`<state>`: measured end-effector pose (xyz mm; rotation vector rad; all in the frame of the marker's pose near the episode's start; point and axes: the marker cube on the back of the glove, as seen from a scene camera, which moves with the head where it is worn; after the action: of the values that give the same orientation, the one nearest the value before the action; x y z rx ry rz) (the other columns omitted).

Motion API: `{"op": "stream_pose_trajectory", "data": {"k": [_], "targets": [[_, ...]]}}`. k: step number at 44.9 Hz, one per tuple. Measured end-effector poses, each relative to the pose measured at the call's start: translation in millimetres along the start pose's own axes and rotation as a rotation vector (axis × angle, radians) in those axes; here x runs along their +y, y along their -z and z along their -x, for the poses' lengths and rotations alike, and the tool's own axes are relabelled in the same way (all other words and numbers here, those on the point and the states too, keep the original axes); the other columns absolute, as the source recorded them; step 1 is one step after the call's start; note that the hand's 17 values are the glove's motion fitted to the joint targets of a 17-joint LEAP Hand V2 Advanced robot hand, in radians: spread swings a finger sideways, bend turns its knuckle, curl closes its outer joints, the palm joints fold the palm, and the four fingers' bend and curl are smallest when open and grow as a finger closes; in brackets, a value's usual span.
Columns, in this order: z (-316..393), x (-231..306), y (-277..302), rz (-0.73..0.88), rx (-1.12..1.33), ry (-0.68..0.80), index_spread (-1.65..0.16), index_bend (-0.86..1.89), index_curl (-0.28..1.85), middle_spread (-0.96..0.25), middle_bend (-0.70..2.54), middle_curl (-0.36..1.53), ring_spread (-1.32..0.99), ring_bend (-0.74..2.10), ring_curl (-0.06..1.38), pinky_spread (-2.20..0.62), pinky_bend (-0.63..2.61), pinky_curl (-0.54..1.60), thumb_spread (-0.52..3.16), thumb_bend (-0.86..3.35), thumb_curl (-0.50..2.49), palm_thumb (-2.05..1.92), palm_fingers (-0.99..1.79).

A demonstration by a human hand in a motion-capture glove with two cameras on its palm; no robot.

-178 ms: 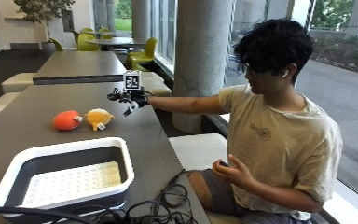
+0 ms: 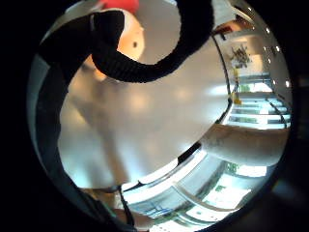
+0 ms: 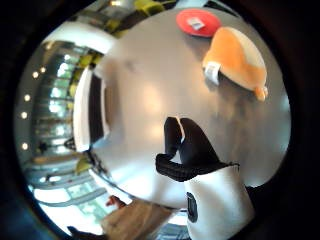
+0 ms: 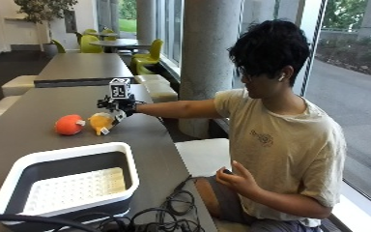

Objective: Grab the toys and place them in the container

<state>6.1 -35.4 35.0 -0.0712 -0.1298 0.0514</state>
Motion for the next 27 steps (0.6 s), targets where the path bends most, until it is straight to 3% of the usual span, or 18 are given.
{"op": "stream_pose_trajectory", "data": {"k": [4,11,17,21,27], "targets": [[-22.2,-44.5,-21.9,0.032,-0.003,-0.093,-0.23,0.05,0.03,0.01,0.13,0.06,-0.04,0.34,0.12,-0.04,1.16,0.36,1.02,0.11,0.11,0.16,-0.26],[-39.6,-69.6,-49.5,0.144,-0.064,-0.322,-0.25,0.05,0.05,0.02,0.12,0.1,-0.02,0.3,0.14,-0.01,1.2,0.37,1.14,0.09,0.15,0.17,-0.28],[-52.9,-80.0,-81.4,0.182,-0.174,-0.284,-0.26,0.03,0.05,0.03,0.09,0.1,0.0,0.31,0.16,0.0,1.33,0.4,1.18,0.08,0.18,0.2,-0.27],[-44.6,-79.9,-77.5,0.115,-0.237,-0.284,-0.29,0.13,0.07,0.01,0.22,0.15,-0.02,0.55,0.23,-0.01,1.19,0.37,1.27,0.16,0.23,0.34,0.06],[-36.6,-71.5,-53.6,-0.013,-0.226,-0.164,-0.29,0.17,0.09,-0.06,0.29,0.18,-0.15,0.83,0.28,-0.2,1.14,0.31,1.37,0.28,0.31,0.53,0.61]]}}
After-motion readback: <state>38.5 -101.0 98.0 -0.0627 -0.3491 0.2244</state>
